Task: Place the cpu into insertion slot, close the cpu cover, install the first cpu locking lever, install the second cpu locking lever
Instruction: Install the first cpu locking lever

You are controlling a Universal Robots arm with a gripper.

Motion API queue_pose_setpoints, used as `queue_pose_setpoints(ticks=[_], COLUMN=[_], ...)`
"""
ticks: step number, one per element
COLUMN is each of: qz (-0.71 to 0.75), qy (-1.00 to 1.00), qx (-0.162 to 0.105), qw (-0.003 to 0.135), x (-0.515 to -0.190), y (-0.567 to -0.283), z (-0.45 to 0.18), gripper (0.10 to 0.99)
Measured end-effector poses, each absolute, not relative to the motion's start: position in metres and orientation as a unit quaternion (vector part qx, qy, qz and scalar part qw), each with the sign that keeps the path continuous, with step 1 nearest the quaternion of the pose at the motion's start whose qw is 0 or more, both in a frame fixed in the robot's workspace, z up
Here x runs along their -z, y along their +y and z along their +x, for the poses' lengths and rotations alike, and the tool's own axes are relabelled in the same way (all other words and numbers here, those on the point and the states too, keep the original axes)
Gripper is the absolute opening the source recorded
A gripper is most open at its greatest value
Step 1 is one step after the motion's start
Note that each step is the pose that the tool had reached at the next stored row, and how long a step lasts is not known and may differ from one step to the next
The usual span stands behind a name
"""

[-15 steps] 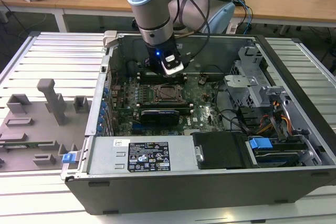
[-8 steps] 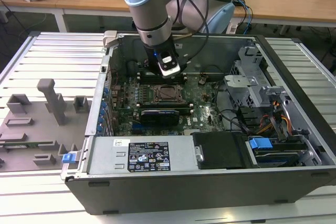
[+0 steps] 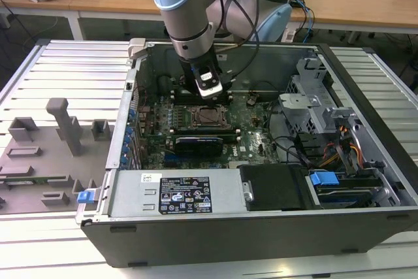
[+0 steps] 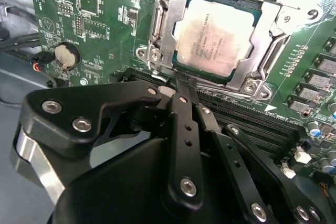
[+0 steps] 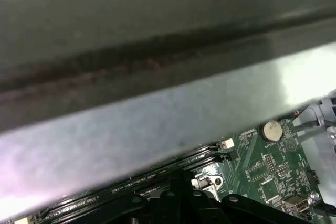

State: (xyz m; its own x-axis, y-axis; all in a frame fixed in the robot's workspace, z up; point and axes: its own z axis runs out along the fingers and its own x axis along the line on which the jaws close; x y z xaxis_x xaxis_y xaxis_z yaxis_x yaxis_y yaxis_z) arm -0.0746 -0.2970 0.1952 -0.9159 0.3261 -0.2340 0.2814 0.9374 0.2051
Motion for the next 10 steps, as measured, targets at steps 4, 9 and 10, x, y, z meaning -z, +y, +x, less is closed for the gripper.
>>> queue_pose_setpoints(ticks=[4,9,10], qz=[0.156,0.157,0.157], qy=[0.975,0.975,0.975], qx=[-0.084,-0.084,-0.084], qw=[0.133,0.134,0.134], x=[-0.196,-0.204,-0.206], y=[-0.297,-0.297,-0.297], z=[-0.075,-0.075,-0.075], gripper=[0.106,0.106,0.106])
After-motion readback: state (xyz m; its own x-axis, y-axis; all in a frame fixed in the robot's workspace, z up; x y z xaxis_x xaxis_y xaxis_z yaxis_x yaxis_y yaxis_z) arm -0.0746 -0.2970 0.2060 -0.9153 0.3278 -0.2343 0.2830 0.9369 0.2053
